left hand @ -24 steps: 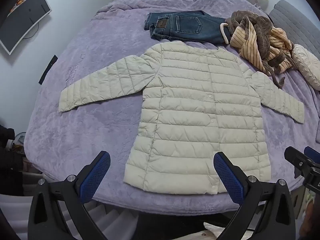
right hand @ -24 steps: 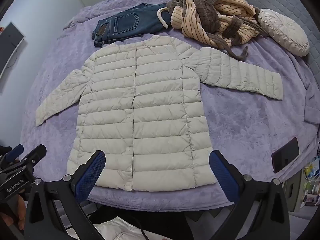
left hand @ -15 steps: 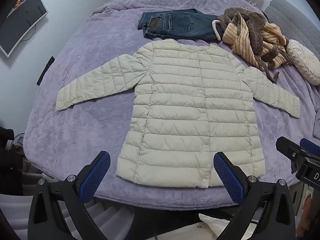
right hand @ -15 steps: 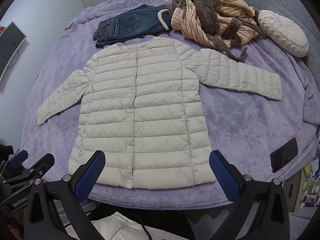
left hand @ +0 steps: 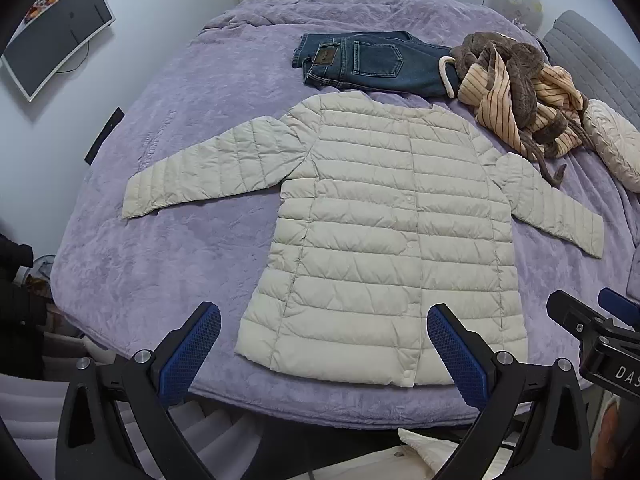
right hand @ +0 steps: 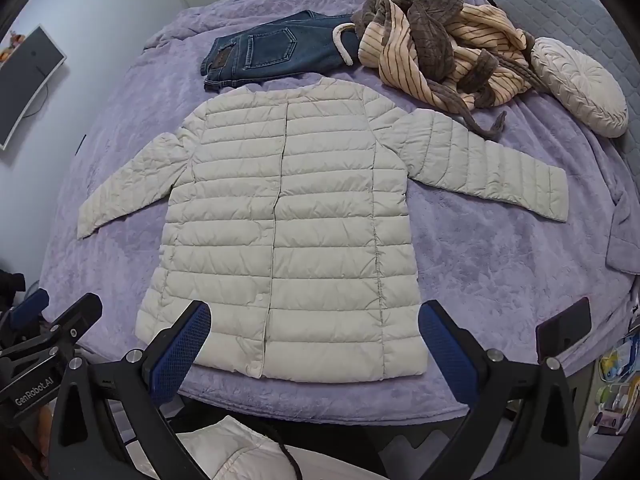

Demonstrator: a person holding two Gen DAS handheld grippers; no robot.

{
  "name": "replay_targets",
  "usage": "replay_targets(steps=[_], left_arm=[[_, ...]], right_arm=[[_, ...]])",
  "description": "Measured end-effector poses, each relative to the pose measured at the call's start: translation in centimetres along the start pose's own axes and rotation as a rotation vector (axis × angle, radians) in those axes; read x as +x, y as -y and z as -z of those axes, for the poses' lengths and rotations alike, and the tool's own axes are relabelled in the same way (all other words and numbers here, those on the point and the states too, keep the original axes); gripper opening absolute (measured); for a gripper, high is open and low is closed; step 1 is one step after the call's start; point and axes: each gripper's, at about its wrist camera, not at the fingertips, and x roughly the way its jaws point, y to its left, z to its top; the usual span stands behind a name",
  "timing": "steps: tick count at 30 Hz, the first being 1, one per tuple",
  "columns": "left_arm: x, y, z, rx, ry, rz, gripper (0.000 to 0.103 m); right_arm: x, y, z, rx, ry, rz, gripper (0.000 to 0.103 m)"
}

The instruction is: Fold large clothes

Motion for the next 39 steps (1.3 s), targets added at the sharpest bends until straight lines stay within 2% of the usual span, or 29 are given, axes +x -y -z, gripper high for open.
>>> replay_targets(steps=[39], left_arm=[[0.03, -0.06, -0.09, -0.015, 0.000, 0.001, 0.103]], right_arm=[[0.24, 0.71, 0.37, 0.031, -0.016, 0.015, 0.103]])
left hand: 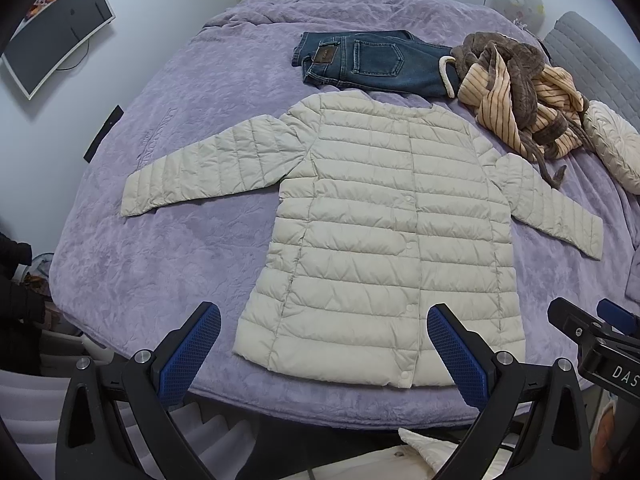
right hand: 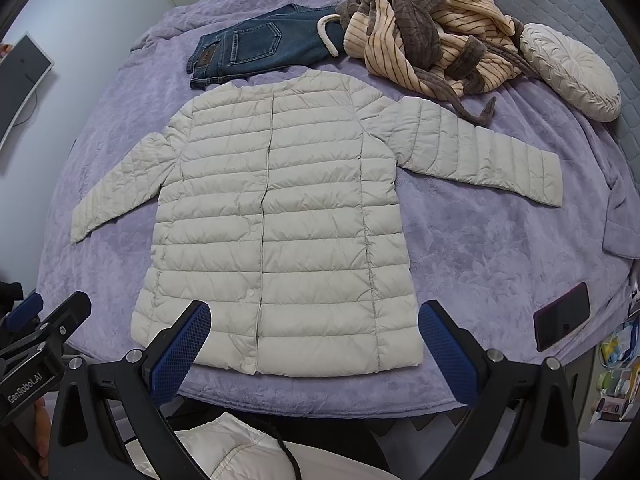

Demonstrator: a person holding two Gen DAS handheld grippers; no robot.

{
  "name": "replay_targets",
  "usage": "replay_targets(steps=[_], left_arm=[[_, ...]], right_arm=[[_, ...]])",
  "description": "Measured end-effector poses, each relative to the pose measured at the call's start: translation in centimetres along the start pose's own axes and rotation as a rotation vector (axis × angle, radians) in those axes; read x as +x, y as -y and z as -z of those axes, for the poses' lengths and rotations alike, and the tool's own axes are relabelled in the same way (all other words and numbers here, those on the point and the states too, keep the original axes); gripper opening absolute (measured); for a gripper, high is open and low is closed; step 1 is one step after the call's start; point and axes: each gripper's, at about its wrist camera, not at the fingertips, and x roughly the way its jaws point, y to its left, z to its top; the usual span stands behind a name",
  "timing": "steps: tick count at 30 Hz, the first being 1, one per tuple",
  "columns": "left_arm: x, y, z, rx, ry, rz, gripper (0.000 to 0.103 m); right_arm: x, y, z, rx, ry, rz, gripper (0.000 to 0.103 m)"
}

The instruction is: Fold large clothes

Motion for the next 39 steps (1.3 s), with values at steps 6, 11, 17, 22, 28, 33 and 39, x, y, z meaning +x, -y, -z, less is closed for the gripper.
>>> replay_targets(steps=[6, 11, 17, 22, 28, 33, 39], left_arm=[[-0.01, 0.02, -0.01, -0.001, -0.001, 0.001, 0.103], [-0.03, 0.05, -0.02, -0.002, -0.001, 0.000, 0.103], [0.03, 0.15, -0.03, -0.001, -0.003, -0.001, 0.103], [0.02, 0.14, -0.10, -0.001, -0.004, -0.001, 0.103], [0.01, 0.14, -0.13, -0.001, -0.005, 0.000, 0.103], [0.01, 0.14, -0.17, 0.000, -0.006, 0.000, 0.103], [0.01, 0.14, -0.19, 0.000, -0.006, 0.000, 0.103]], right_arm=[[0.00, 0.14, 0.04, 0.000, 0.000, 0.000, 0.103], [0.02, 0.20, -0.01, 0.000, -0.003, -0.001, 0.103], [0.01, 0.35, 0.01, -0.001, -0.003, -0.002, 0.103], [-0.01, 0.34, -0.03, 0.000, -0.003, -0.001, 0.103], [0.00, 0.37, -0.08, -0.001, -0.004, -0.003, 0.103], [0.00, 0.41, -0.06, 0.001, -0.007, -0.004, 0.103], [0.01, 0.44, -0.07, 0.000, -0.006, -0.004, 0.103]])
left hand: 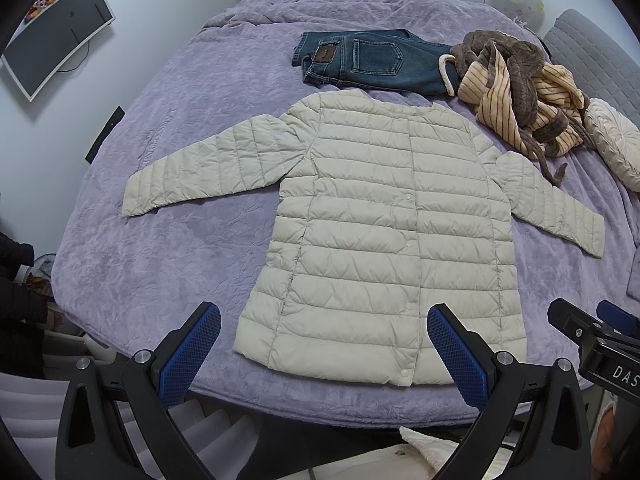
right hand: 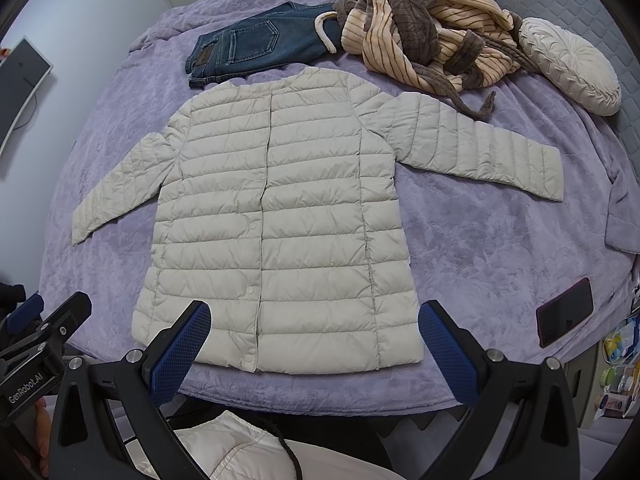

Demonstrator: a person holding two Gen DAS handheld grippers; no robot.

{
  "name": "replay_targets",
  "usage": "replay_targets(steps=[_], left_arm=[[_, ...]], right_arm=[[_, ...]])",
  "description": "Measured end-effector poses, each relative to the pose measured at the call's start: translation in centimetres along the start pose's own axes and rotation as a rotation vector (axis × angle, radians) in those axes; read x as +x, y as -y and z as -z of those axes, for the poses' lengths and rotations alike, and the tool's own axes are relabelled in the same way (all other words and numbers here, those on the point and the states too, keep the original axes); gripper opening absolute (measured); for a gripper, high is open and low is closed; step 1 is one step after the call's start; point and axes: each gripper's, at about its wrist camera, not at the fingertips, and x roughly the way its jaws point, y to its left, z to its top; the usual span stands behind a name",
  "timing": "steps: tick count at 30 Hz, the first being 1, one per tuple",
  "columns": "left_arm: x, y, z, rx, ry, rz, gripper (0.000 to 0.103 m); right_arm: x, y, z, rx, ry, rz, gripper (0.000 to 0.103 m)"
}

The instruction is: Fold large clothes

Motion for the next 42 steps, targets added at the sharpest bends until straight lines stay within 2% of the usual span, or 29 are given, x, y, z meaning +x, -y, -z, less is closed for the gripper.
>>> replay_targets(steps=[31, 38, 42], left_arm=[[0.0, 0.3, -0.1, 0.000, -0.004, 0.000, 0.103], [-0.2, 0.8, 1.2, -0.008, -0.012, -0.007, 0.103], [0.2, 0.4, 1.2, -0.014, -0.031, 0.017, 0.103]], right_arm=[[0.0, 0.7, 0.3, -0.004, -0.008, -0.007, 0.103], [0.0, 0.9, 0.2, -0.003, -0.009, -0.009, 0.103], [0.1, 0.9, 0.2, 0.001, -0.013, -0.013, 0.103]])
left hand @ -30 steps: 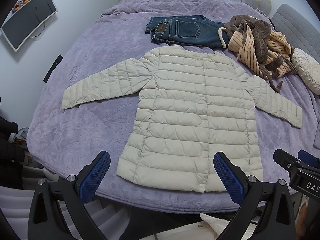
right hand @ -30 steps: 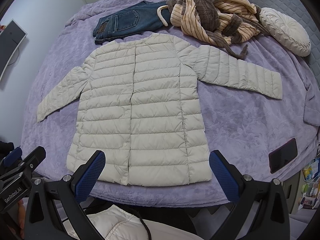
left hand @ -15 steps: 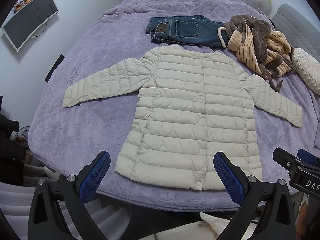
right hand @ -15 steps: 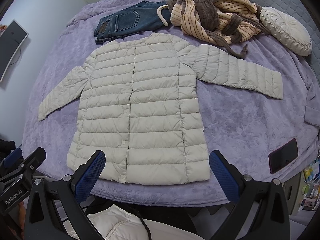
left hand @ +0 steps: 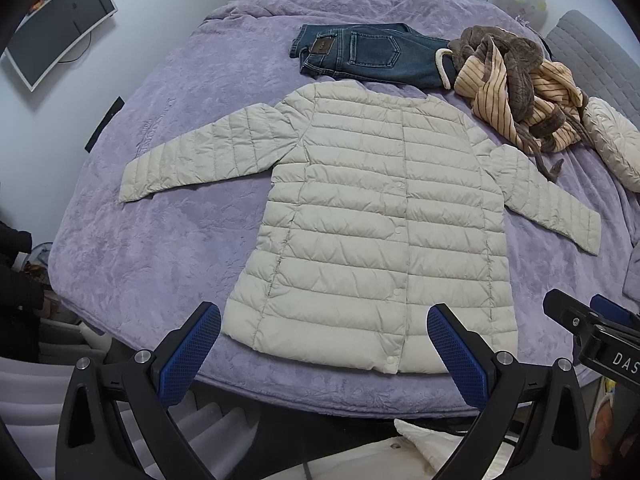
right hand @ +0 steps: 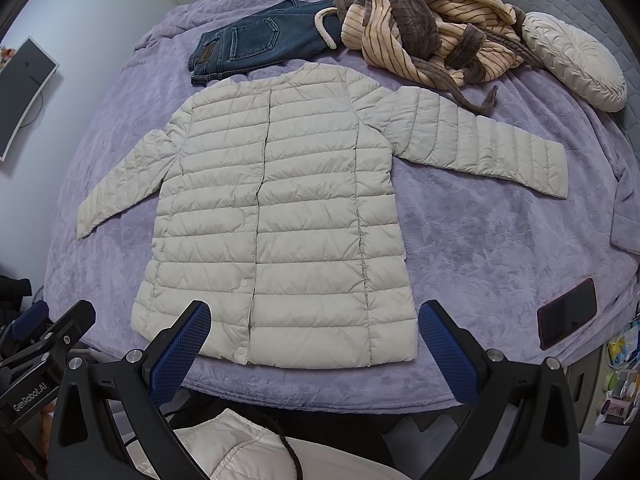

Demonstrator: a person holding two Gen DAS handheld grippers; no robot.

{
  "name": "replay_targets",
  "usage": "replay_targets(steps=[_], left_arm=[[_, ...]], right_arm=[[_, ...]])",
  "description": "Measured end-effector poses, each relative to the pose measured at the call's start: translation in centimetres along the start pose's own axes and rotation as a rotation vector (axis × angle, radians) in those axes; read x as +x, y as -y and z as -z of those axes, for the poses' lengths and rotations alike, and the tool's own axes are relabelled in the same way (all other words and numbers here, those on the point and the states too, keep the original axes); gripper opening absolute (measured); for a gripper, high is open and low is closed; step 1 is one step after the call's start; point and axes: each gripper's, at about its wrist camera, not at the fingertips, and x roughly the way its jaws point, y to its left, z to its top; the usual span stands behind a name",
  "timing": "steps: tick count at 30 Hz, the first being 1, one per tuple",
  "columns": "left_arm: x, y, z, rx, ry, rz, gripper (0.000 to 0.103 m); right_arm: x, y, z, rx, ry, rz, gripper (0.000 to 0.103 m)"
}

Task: Fold large clothes
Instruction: 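Grasp the jacket sleeve with the left tool and fold it across the back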

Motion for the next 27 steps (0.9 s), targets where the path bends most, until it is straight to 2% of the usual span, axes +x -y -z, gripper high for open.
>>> replay_targets(steps=[6, 12, 19, 22, 27], left_arm=[[0.7, -1.1, -0.4, -0.001, -0.014, 0.026, 0.103], [2.6, -4.6, -2.1, -0.042, -0.017, 0.044, 0.103], [7.1, -11.2, -4.5, -0.092, -0.055, 0.069, 0.103], [9.9, -14.7, -5.5, -0.127, -0.060, 0.089, 0.103], [15.1, -21.9, -7.1, -0.275, -0.014, 0.106, 0.103]], right_arm=[[0.8, -1.9, 0.7, -0.024, -0.026, -0.007, 0.103], [1.5, -3.0, -0.9, 0.001, -0.025, -0.006, 0.103], [4.6, -5.0, -1.9, 0.084, -0.051, -0.038, 0.103], [6.8, -6.5, -2.3, 0.118, -0.097, -0.049, 0.103], [10.6, -10.7, -3.6, 0.100, -0.146, -0.027, 0.103]])
